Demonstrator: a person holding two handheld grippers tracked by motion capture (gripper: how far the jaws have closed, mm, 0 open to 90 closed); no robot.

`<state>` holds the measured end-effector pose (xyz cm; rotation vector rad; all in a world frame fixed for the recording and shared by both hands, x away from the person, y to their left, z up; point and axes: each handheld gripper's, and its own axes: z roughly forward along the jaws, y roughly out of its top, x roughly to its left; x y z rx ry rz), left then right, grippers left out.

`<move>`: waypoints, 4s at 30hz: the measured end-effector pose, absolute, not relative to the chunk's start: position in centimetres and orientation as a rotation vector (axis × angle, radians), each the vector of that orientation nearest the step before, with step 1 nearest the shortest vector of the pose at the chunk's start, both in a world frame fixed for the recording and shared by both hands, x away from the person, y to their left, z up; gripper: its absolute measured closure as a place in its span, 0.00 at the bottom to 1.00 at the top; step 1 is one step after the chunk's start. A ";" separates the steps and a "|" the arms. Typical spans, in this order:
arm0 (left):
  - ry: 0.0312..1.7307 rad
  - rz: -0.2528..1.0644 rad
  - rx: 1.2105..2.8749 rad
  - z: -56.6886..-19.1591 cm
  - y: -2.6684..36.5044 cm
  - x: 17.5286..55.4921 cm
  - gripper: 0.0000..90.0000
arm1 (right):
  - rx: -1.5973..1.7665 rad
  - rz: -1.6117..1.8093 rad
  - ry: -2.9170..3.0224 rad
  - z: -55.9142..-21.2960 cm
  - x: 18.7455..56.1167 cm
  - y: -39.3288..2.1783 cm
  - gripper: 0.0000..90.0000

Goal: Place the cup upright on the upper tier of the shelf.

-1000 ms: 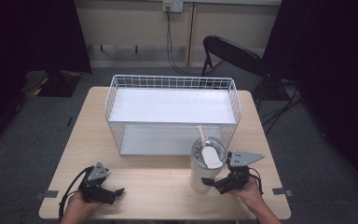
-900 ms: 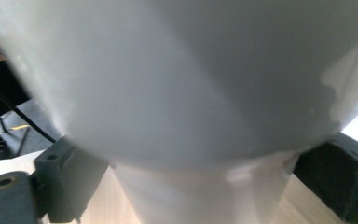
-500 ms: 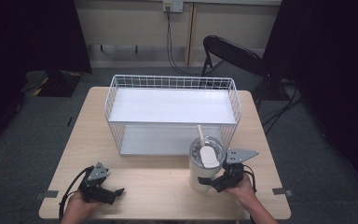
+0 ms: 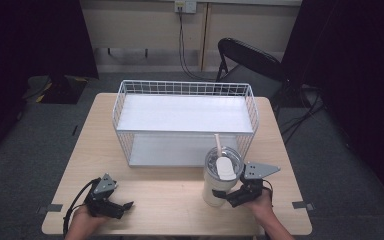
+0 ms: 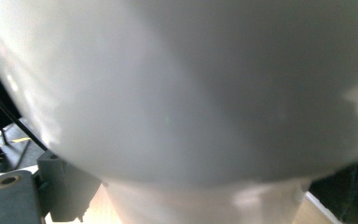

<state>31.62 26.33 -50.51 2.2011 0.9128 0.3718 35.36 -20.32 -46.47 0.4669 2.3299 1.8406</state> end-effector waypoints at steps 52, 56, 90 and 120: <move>0.910 0.369 2.203 -50.5 26.4 31.6 0.00 | 0.467 1.860 2.298 -38.3 36.1 -19.0 0.11; 0.909 0.369 2.203 -50.5 26.4 31.6 0.00 | 0.459 1.880 2.282 -37.4 36.3 -18.6 0.11; 0.909 0.369 2.204 -50.5 26.4 31.6 0.00 | 0.422 1.915 2.251 -31.3 37.7 -17.2 0.12; 0.909 0.370 2.204 -50.5 26.4 31.6 0.00 | 0.431 1.908 2.230 -25.7 39.7 -15.3 0.12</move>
